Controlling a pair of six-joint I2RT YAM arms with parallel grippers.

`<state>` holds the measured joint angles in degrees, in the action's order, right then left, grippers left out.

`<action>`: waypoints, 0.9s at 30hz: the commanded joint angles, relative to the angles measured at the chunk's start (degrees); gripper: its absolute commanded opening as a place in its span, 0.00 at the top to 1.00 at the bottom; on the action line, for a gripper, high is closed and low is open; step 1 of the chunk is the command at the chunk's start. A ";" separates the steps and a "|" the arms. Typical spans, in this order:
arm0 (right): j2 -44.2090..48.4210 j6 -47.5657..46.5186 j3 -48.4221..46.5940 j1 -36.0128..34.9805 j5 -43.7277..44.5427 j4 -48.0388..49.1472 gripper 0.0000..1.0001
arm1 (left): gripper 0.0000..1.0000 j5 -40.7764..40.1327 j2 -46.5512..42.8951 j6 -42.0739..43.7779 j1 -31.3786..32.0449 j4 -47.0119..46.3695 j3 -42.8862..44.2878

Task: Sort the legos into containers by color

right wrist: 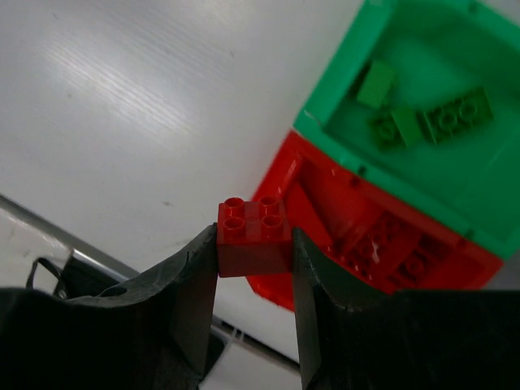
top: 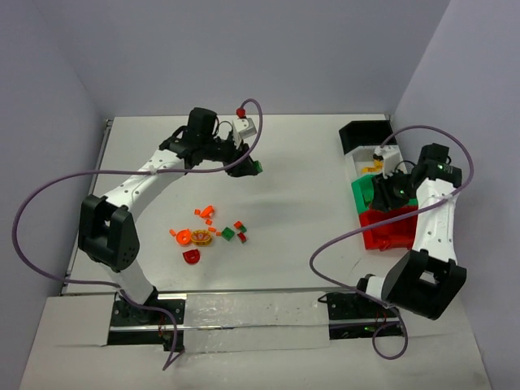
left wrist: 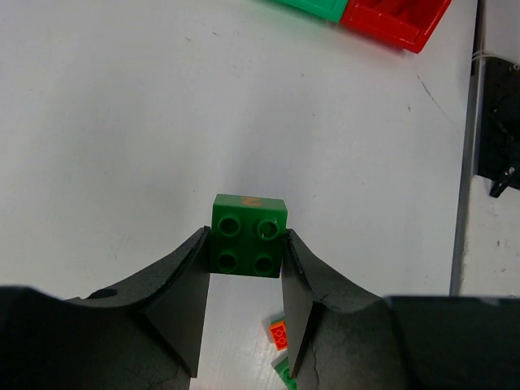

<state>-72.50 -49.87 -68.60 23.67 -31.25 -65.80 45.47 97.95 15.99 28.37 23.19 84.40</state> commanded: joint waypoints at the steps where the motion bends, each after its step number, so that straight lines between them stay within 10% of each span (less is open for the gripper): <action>1: -0.74 -7.46 0.54 6.10 4.12 -7.10 1.00 | 1.00 -0.72 0.47 1.90 0.01 -0.18 2.86; 10: -4.97 -4.61 2.01 10.93 12.70 -3.34 0.97 | 1.00 -1.08 0.93 2.12 -0.07 0.06 2.56; 18: -8.09 -1.19 -0.38 10.87 16.38 0.21 0.37 | 1.00 -1.08 0.65 2.48 0.01 0.19 1.80; 20: -8.07 -1.20 -2.61 10.69 15.14 -1.07 0.07 | 1.00 -0.76 0.01 3.02 0.02 -0.03 1.31; 27: -5.21 7.88 -9.32 1.69 -1.04 -5.09 0.00 | 1.00 1.04 -7.52 5.44 -0.07 -9.79 -7.75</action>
<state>-80.56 -49.71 -73.24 32.26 -20.79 -69.31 44.79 97.68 19.13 28.34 21.43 81.51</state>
